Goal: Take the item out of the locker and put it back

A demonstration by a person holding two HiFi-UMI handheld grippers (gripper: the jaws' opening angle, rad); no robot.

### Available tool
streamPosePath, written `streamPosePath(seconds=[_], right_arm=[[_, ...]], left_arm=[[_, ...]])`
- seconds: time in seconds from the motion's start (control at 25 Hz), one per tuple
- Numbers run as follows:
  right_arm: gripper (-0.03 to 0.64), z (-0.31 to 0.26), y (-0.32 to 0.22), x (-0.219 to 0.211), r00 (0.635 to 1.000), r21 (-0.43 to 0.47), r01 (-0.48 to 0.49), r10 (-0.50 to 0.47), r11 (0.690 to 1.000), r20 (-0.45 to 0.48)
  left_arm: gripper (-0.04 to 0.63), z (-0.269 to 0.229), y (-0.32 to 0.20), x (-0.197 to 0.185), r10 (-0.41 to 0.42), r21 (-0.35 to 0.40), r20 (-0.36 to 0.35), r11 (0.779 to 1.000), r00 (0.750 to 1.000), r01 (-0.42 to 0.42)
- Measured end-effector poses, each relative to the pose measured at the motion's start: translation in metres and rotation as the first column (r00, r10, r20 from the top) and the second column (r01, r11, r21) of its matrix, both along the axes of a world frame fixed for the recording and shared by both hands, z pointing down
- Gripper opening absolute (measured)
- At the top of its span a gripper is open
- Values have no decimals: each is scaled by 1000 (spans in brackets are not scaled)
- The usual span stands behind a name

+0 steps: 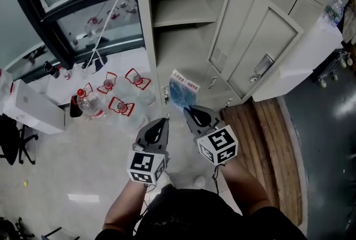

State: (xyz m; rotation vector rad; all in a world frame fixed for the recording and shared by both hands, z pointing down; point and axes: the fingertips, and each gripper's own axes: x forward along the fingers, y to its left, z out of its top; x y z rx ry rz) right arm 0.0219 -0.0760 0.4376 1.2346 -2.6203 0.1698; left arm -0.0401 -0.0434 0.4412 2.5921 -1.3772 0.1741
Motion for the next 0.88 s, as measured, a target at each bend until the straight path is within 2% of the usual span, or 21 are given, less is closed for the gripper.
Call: streamPosePath(seconds=[0.52,0.88], right_arm=[[20,-15,-45,-37,993,68,-103,106,992,-52],[20,-30,-73,-40,988,112,-113,123,987,-91]], left_arm=[[5,-7,-42,-43,104,31,-8,994,995,-104],[5,-13,-60,-43,137,45,-13,990,991,-136]])
